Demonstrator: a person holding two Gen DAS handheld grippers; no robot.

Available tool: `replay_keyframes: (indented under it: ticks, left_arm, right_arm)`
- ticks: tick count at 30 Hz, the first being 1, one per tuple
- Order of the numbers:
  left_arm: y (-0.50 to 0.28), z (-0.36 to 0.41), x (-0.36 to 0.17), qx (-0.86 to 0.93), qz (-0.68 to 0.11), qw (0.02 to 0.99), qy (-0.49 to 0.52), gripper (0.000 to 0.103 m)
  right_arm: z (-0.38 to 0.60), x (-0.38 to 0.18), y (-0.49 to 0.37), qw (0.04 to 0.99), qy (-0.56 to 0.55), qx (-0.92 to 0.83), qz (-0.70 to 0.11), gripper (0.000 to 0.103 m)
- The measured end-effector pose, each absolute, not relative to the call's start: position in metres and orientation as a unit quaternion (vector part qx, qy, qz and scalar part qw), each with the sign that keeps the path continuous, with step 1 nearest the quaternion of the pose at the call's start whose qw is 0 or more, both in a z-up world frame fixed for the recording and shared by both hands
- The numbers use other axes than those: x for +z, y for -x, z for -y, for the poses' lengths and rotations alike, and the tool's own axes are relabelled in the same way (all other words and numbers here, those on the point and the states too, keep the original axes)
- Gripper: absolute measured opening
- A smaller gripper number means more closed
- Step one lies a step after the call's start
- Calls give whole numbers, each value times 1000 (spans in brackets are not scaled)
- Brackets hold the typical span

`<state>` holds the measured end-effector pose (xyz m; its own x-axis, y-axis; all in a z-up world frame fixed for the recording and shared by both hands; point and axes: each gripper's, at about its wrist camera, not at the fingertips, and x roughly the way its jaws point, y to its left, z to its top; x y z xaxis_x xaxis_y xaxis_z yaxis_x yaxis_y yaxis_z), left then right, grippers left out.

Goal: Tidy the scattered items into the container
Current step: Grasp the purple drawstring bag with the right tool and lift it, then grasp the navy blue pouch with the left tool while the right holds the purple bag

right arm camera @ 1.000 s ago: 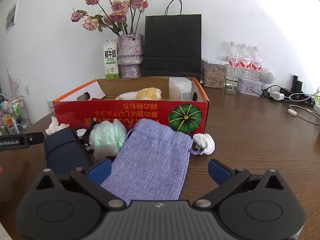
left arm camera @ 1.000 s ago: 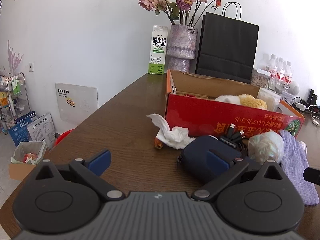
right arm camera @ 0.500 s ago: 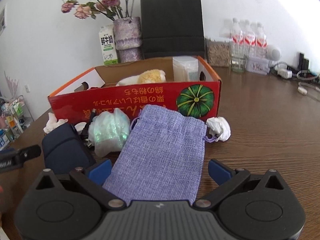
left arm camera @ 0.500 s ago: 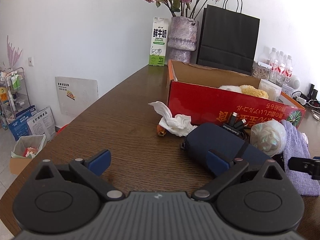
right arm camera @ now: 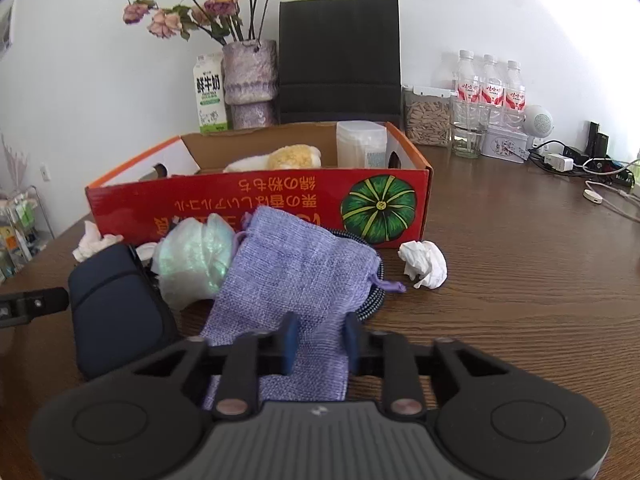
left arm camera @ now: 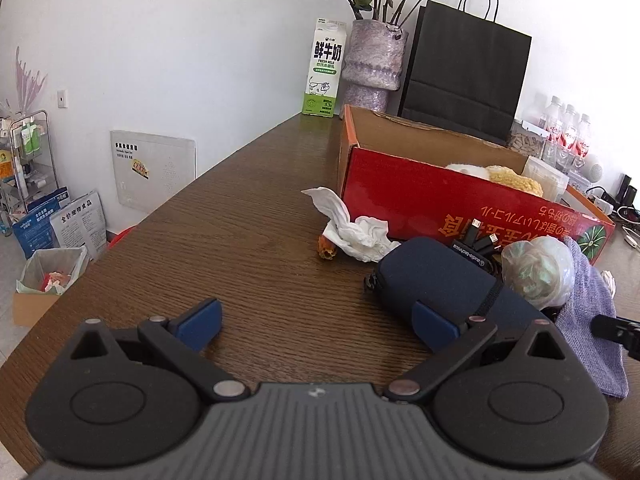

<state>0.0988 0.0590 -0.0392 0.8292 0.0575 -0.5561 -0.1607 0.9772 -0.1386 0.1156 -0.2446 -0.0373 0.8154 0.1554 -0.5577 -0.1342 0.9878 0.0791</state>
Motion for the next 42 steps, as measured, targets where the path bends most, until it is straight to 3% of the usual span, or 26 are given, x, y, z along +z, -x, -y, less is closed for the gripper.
replay_keyframes:
  ticks: [3,5,6,7,8,9,15,17,20,22,24,32,42]
  left_arm:
    - [-99,-58,-39,59,-287,952,88,103]
    - [-99,-58,-39,60,-288,952,88,103]
    - [-99,-58,-39,60,-288,952,87,103]
    - [-99,-58,-39,61,-288,952,87,103]
    - [-99,-58,-39,61,-287,952,88,103]
    - [-99,-58,-39,60,-287,952,89,103]
    - [-98,-59,-39,58,-285,952,93,103]
    - [-98,-61,-39,56,-283,953,96,103]
    - [-97,-62,-39,53,-282,953,100,103]
    - [-97,-62,-39,53,-281,953,101,103]
    - [-96,-62,-39,53,-281,953,102,103]
    - [-97,-58,-37,67,-287,952,88,103]
    - [-109,-19,-6,50,-308,946,88,103]
  right_arm:
    - [250,-36,-111,955,-29,82,-284,7]
    - [253,-36,-113,953,-38,82,-290,16]
    - [254,-36,-115,951,-43,75,-297,35]
    - [255,-37,-119,948,-49,71,-307,74]
    - [255,-37,-121,946,-54,68,-313,94]
    - [255,-36,-122,946,-61,68,-312,102]
    - [221,-39,-139,934,-3,77,-350,103]
    - [210,-41,-137,938,37,71,-338,101]
    - [216,-40,-130,942,21,76,-325,76]
    - [225,-38,-124,947,17,59,-314,28]
    - [239,-37,-119,948,-12,66,-312,11]
    - [266,-25,-99,962,-44,73,-258,11]
    - [281,-23,-107,966,-51,72,-245,12]
